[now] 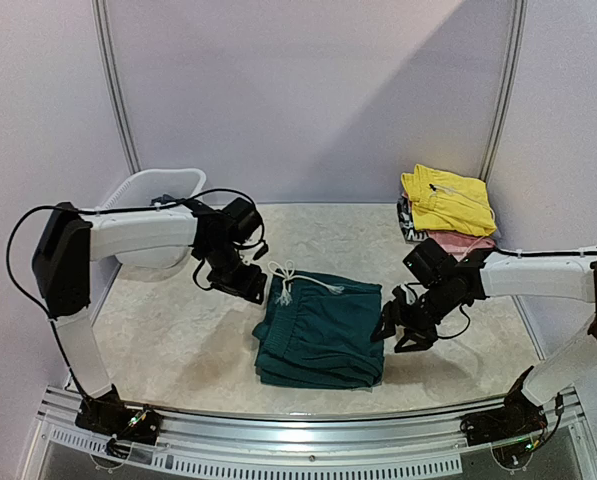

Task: Fold and stack the mixed laundry pile
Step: Rotate the square-folded shorts at the center of the board, then pick up the square-folded shorts from the center of the board, then pass from the left arm to the right, then place the square-folded shorts at the corner of the board.

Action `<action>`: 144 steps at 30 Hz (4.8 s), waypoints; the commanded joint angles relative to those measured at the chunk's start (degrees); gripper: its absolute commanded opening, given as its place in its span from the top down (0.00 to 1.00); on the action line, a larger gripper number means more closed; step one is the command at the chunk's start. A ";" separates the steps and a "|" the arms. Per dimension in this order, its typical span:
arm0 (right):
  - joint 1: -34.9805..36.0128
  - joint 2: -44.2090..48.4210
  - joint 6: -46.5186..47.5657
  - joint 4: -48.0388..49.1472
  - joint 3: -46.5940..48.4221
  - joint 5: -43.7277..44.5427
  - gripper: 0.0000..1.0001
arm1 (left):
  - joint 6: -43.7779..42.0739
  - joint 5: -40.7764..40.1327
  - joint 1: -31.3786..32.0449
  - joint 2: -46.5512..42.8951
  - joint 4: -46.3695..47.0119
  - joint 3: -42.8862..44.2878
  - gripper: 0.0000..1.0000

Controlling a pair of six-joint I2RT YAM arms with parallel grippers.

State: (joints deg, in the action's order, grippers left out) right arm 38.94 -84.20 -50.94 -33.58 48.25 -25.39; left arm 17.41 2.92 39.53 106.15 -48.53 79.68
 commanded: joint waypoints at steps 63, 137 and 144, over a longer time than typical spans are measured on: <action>-15.00 15.43 8.40 -18.28 0.51 5.05 0.01 | -19.12 -30.11 44.06 29.14 7.91 26.22 1.00; -12.13 -36.21 21.56 -6.19 42.69 -8.52 1.00 | 8.32 -38.11 38.55 -13.26 8.43 -4.36 0.00; -14.94 -39.08 28.29 -14.43 53.84 -0.12 1.00 | 12.84 -42.25 37.57 -22.66 2.54 -10.41 0.00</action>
State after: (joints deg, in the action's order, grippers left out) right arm 25.58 -121.21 -28.64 -40.97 96.53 -32.77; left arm 26.55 -35.42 78.46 88.14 -41.08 72.14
